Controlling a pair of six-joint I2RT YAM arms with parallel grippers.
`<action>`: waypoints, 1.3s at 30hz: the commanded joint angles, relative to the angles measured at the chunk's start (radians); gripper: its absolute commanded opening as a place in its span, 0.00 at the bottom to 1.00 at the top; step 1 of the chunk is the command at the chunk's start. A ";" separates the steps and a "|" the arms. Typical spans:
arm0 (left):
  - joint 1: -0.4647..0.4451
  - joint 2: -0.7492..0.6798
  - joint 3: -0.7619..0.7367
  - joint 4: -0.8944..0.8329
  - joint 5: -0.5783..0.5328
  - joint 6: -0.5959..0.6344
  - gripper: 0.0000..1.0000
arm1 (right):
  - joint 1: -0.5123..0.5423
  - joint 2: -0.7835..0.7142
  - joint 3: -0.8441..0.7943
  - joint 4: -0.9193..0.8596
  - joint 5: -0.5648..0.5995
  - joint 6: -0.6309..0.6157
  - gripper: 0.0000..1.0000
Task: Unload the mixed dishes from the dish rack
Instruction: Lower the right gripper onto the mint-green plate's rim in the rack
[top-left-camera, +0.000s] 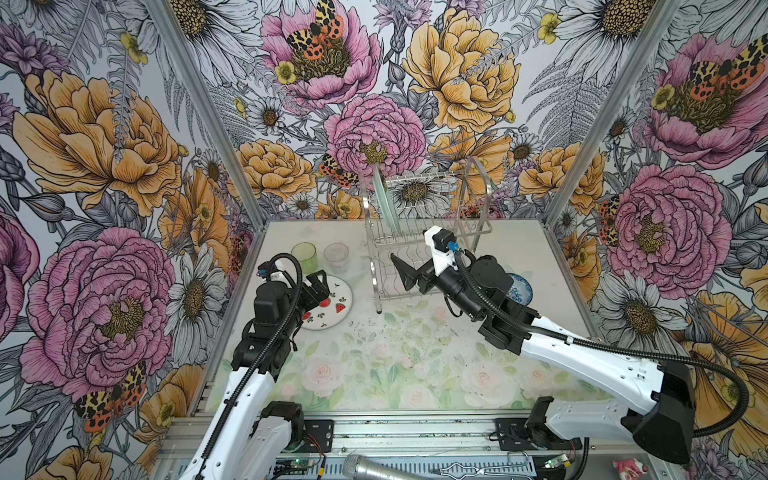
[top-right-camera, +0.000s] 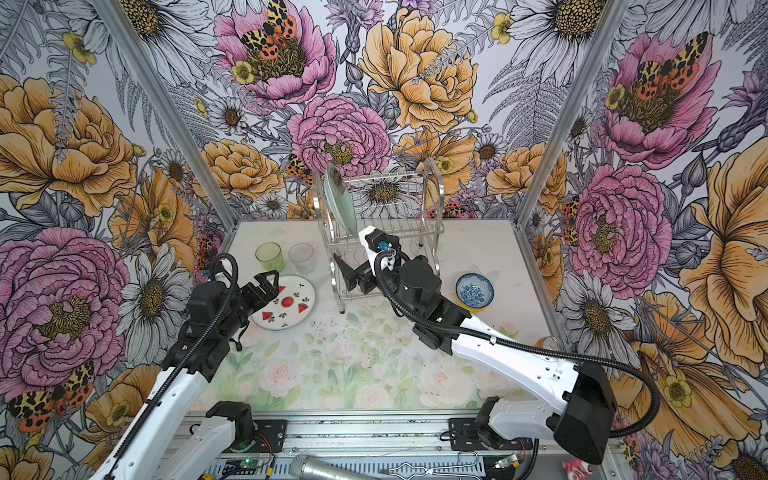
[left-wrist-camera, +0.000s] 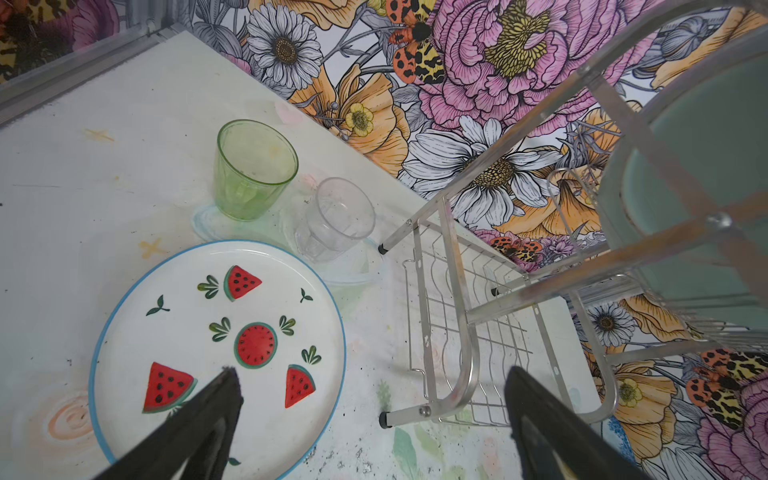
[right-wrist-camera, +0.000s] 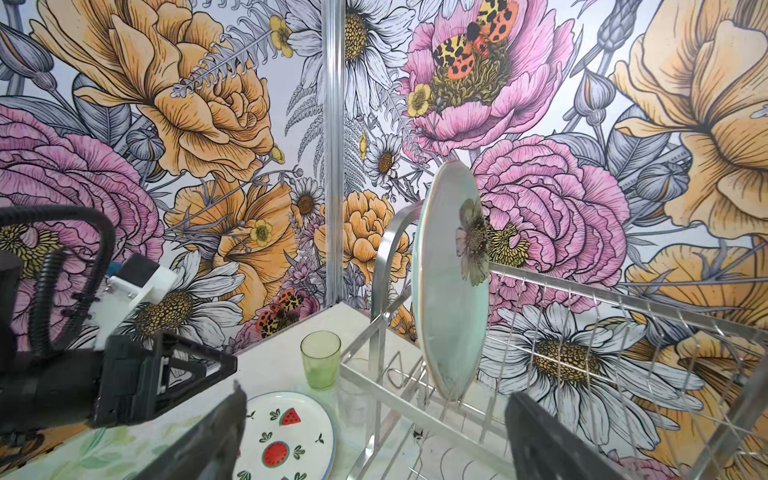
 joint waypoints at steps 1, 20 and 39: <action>-0.007 -0.043 -0.031 0.070 0.026 0.002 0.99 | -0.012 0.054 0.077 -0.035 0.019 -0.019 0.97; -0.024 -0.077 -0.125 0.199 0.140 -0.052 0.99 | -0.074 0.300 0.321 -0.066 0.065 -0.054 0.85; -0.025 -0.094 -0.149 0.214 0.119 -0.066 0.99 | -0.124 0.394 0.396 -0.064 -0.007 -0.052 0.48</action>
